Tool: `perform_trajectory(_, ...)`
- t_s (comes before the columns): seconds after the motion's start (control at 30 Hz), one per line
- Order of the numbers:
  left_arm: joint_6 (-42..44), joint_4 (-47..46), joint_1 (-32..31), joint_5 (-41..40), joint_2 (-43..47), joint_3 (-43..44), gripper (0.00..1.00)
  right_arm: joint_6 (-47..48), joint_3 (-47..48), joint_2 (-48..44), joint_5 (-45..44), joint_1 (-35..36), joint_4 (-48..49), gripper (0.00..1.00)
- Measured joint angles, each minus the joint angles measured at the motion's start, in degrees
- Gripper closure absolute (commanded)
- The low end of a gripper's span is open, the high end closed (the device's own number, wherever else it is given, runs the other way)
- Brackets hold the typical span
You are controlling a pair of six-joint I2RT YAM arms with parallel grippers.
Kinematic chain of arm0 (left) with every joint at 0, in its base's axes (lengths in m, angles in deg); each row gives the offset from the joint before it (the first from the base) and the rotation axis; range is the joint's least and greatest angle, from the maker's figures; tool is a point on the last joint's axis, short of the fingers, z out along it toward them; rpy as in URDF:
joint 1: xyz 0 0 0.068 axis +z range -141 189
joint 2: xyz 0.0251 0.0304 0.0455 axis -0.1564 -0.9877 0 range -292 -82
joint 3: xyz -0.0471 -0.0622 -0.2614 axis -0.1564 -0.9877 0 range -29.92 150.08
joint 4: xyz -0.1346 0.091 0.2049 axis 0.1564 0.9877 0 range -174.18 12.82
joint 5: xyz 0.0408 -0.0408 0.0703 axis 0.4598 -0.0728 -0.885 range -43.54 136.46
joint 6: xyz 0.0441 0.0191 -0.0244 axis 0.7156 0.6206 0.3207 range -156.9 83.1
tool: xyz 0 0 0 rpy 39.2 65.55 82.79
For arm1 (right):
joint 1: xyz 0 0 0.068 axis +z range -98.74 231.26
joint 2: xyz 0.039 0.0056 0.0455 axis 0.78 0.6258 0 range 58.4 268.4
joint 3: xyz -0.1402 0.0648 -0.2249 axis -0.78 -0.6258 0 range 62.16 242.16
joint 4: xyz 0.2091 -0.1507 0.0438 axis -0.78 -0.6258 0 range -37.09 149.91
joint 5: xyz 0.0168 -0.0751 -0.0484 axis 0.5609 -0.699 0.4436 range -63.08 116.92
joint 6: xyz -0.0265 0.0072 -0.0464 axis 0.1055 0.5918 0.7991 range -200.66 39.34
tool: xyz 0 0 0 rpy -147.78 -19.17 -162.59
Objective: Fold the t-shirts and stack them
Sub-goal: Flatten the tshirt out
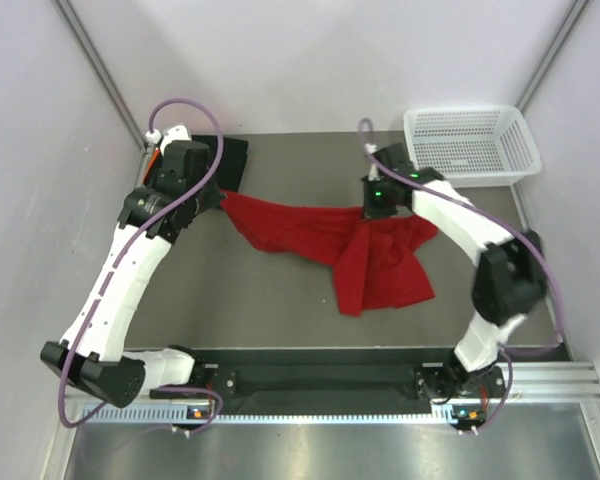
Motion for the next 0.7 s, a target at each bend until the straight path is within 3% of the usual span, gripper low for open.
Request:
perform_trajectory(0.1,1.01,0.31,0.07,-4.63,-1.31,-0.2,1.0,1.57,6.99,12.37,1.6,2.91,0.37,0.76)
perform_trajectory(0.13,1.38,0.5,0.07,-6.01,-1.4,-0.02,1.0,1.62,9.01,14.99,1.75,3.69,0.39,0.66)
perform_trajectory(0.3,3.41,1.86,0.15,-12.13,-2.69,6.05,1.0,-1.86,12.07,16.87,-0.22,5.53,-0.66,0.52)
perform_trajectory(0.4,4.26,1.64,0.17,-13.57,-2.64,7.89,1.0,-6.97,8.55,12.15,-2.93,4.7,-0.66,0.51)
perform_trajectory(0.7,5.97,0.35,0.2,-11.45,-1.86,4.17,1.0,-23.45,-22.49,-15.21,-4.57,1.11,3.23,0.48)
